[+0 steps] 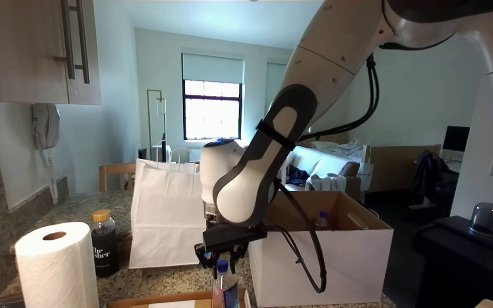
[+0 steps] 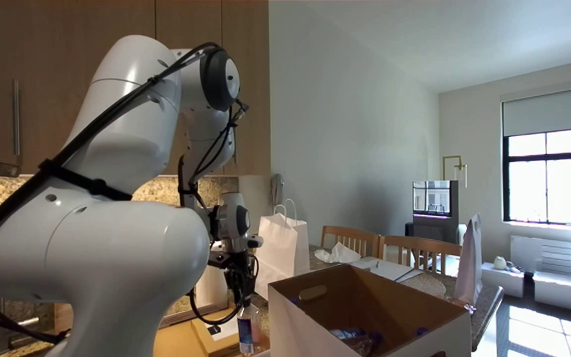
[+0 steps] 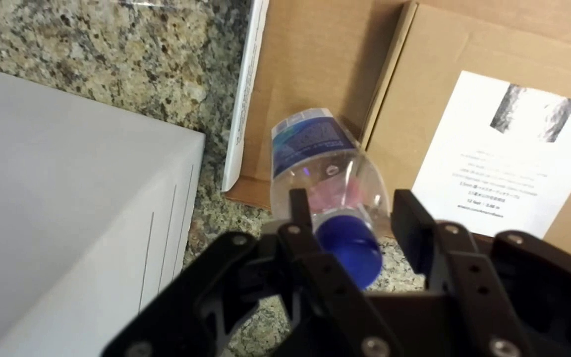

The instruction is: Put the water bottles in the white storage box.

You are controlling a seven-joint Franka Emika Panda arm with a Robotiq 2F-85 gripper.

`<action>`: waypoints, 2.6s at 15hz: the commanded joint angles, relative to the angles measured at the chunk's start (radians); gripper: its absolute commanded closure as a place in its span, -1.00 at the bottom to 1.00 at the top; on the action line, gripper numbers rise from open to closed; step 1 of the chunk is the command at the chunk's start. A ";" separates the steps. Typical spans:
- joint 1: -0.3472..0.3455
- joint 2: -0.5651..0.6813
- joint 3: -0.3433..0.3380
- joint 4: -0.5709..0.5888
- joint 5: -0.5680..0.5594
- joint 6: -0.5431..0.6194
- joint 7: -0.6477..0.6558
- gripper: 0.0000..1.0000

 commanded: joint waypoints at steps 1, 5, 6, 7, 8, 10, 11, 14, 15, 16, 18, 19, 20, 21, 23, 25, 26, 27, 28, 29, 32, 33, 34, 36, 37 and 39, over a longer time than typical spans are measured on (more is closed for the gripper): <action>-0.050 -0.133 0.056 -0.085 0.035 -0.071 -0.010 0.55; -0.139 -0.161 0.140 -0.085 0.181 -0.174 -0.112 0.55; -0.155 -0.163 0.148 -0.086 0.207 -0.184 -0.120 0.55; -0.167 -0.162 0.151 -0.085 0.223 -0.188 -0.126 -0.31; -0.175 -0.157 0.150 -0.083 0.225 -0.180 -0.123 -0.49; -0.192 -0.144 0.146 -0.076 0.218 -0.156 -0.122 -0.70; -0.200 -0.134 0.144 -0.068 0.217 -0.141 -0.126 -0.84; -0.228 -0.106 0.163 -0.040 0.274 -0.153 -0.187 -1.00; -0.233 -0.096 0.169 -0.030 0.297 -0.156 -0.215 -1.00; -0.235 -0.085 0.170 -0.020 0.311 -0.160 -0.233 -1.00; -0.238 -0.059 0.172 -0.004 0.345 -0.139 -0.253 -1.00; -0.234 -0.051 0.167 0.001 0.350 -0.128 -0.248 -1.00; -0.228 -0.041 0.159 0.005 0.346 -0.108 -0.232 -1.00; -0.223 -0.032 0.152 0.009 0.339 -0.088 -0.219 -1.00; -0.219 -0.013 0.144 0.017 0.333 -0.062 -0.213 -1.00; -0.219 0.001 0.139 0.020 0.338 -0.046 -0.213 -1.00; -0.220 0.008 0.138 0.022 0.340 -0.042 -0.218 -1.00; -0.223 0.014 0.137 0.022 0.345 -0.036 -0.222 -0.92; -0.223 0.019 0.135 0.021 0.347 -0.031 -0.222 -0.46; -0.223 0.022 0.133 0.019 0.349 -0.025 -0.223 -0.44; -0.217 0.028 0.125 0.010 0.341 -0.004 -0.217 -0.08; -0.215 0.030 0.123 0.009 0.340 -0.002 -0.215 0.05; -0.215 0.031 0.122 0.008 0.340 0.000 -0.215 0.16; -0.214 0.033 0.117 0.003 0.338 0.002 -0.212 0.43; -0.212 0.033 0.114 0.001 0.335 0.003 -0.209 0.57; -0.208 0.031 0.107 0.000 0.329 0.006 -0.199 0.77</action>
